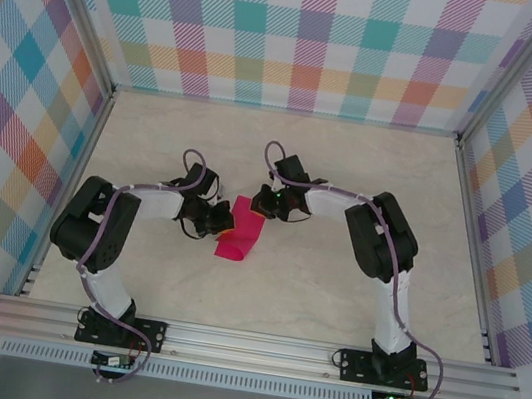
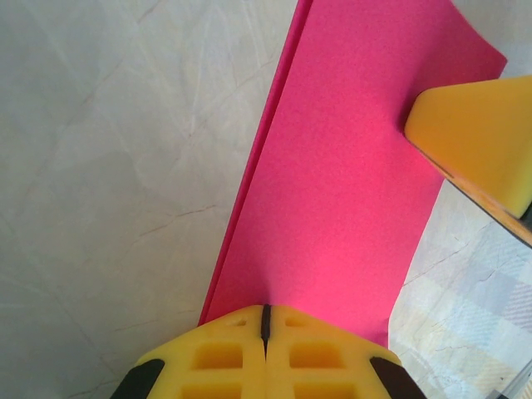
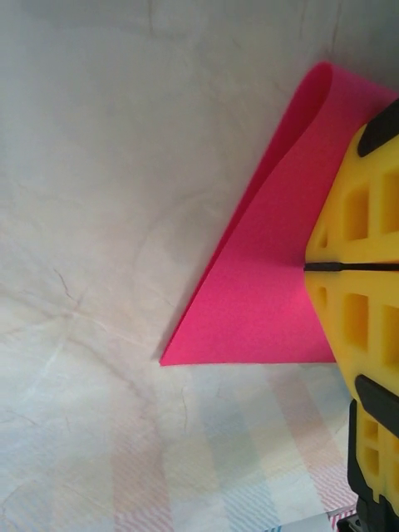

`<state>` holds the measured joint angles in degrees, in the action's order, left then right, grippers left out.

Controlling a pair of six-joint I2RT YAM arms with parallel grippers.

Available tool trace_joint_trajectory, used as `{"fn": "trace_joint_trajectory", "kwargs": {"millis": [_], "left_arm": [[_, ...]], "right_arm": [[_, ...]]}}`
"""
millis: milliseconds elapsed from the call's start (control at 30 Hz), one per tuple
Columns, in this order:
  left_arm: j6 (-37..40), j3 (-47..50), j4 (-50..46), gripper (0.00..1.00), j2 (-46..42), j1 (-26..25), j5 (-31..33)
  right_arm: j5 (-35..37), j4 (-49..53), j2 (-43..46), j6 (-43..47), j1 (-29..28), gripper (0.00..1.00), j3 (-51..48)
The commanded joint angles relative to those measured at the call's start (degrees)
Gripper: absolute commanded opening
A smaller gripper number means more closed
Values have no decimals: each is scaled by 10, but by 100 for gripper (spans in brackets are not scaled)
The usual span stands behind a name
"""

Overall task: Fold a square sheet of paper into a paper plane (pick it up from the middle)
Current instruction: Fold the square sheet of paper in half at the center of the table.

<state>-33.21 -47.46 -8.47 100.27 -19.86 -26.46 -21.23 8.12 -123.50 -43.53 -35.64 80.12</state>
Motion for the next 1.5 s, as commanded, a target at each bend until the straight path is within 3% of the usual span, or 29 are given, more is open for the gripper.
{"fn": "trace_joint_trajectory", "kwargs": {"millis": [0,300,567,733,833,1100,1467], "left_arm": [[-8,61,-152,0,59,1,159],[-17,68,-146,0,63,0,161],[-17,68,-142,0,63,0,159],[-17,72,-136,0,60,1,158],[-16,74,-132,0,60,1,158],[-15,76,-130,0,54,1,156],[-17,70,-137,0,52,-3,166]], "right_arm": [[-8,-24,-4,-12,22,8,-26],[8,-67,4,-24,80,8,-69],[27,-28,55,-10,96,8,-66],[60,67,158,-21,54,8,-82],[34,64,180,-60,22,8,-121],[-69,-50,136,-128,-45,8,-153],[-70,-24,88,-109,-65,8,-158]]}}
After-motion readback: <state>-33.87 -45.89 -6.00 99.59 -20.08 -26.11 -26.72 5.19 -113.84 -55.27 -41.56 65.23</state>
